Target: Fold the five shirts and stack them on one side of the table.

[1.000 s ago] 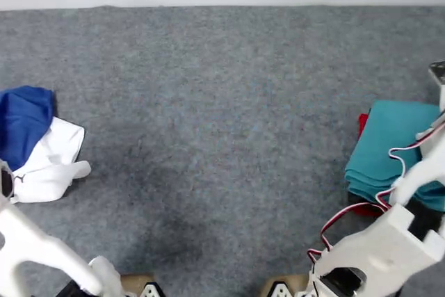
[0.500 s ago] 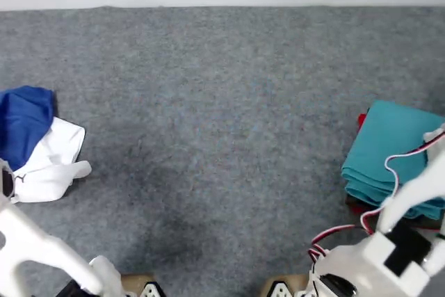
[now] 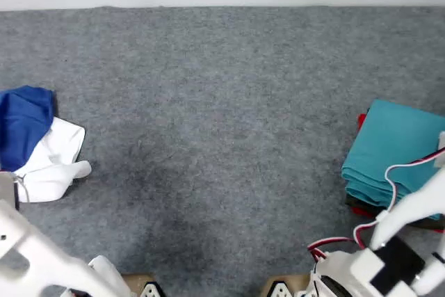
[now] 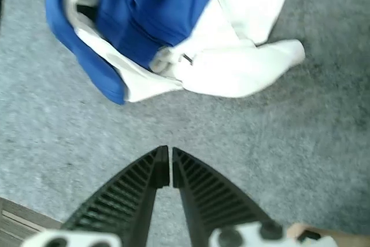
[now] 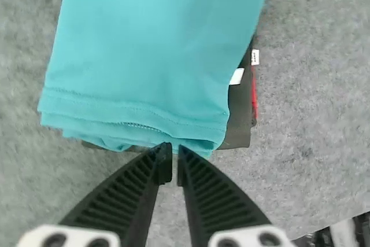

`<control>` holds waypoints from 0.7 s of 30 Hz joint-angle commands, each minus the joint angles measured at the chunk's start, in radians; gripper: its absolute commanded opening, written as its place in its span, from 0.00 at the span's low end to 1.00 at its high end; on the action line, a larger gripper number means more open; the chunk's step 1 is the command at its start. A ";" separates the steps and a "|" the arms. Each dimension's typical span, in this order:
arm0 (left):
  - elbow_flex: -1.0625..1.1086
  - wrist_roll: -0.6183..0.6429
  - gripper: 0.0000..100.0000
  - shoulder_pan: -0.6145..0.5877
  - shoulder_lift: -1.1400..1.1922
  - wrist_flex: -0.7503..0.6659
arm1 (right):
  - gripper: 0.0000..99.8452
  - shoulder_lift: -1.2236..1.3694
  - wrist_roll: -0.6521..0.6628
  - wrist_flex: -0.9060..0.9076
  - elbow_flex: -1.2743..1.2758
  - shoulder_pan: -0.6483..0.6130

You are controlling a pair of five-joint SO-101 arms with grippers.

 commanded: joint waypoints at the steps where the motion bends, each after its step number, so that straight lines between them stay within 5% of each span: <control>1: 0.044 0.000 0.02 0.000 -0.040 0.015 | 0.01 -0.105 -0.071 0.044 -0.009 0.007; 13: 0.070 0.063 0.02 0.005 -0.048 -0.023 | 0.01 -0.559 -0.170 0.039 0.535 -0.153; 21: 0.067 0.261 0.02 0.195 -0.043 -0.137 | 0.01 -0.776 -0.187 0.001 0.845 -0.194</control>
